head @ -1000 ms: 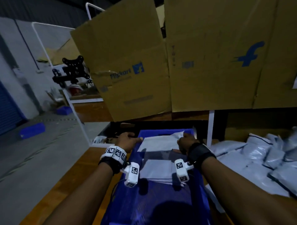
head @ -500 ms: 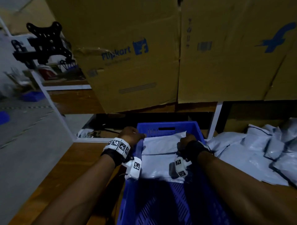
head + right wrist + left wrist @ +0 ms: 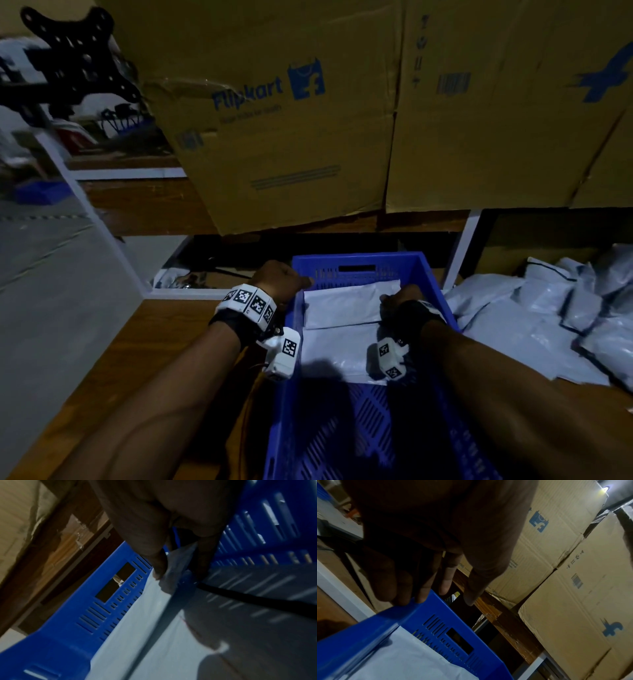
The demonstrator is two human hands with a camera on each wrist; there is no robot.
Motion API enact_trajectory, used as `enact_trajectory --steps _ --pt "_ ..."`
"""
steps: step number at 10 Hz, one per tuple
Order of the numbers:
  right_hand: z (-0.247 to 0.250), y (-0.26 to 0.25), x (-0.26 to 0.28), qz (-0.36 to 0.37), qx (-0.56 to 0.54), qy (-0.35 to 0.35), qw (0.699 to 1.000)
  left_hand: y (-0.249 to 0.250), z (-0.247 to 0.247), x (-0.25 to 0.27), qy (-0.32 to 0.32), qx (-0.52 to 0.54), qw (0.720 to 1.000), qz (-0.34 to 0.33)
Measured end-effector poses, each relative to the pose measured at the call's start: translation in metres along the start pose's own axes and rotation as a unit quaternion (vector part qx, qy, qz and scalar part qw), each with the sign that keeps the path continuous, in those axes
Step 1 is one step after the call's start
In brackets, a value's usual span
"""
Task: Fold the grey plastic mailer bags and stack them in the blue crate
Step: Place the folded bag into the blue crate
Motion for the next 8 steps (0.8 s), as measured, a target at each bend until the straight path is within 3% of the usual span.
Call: enact_trajectory --steps 2,4,6,7,8 --pt "0.002 -0.005 0.013 -0.014 -0.126 -0.028 0.992 0.000 -0.001 0.006 -0.025 -0.015 1.000 -0.008" --pt "0.000 -0.022 0.012 0.048 0.013 -0.035 0.998 0.001 -0.003 0.015 -0.039 -0.013 0.999 -0.031" --pt "-0.045 -0.056 0.049 0.133 0.076 -0.095 0.984 0.007 0.009 0.047 -0.015 -0.020 0.999 -0.046" --pt "-0.057 -0.061 0.062 0.064 -0.120 -0.129 0.982 0.010 0.008 0.055 -0.013 -0.016 0.999 -0.044" --pt "-0.064 -0.078 0.069 0.097 -0.075 -0.136 0.983 0.010 0.014 0.060 0.007 -0.030 0.998 -0.046"
Point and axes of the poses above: each hand's wrist, its own x-axis away from the middle knuckle, its own z-axis out of the back of the hand, y = z × x, the point moved 10 cm from there along -x, towards the middle knuckle, and after that the axes turned 2 degrees about -y, right-handed, at the moved point
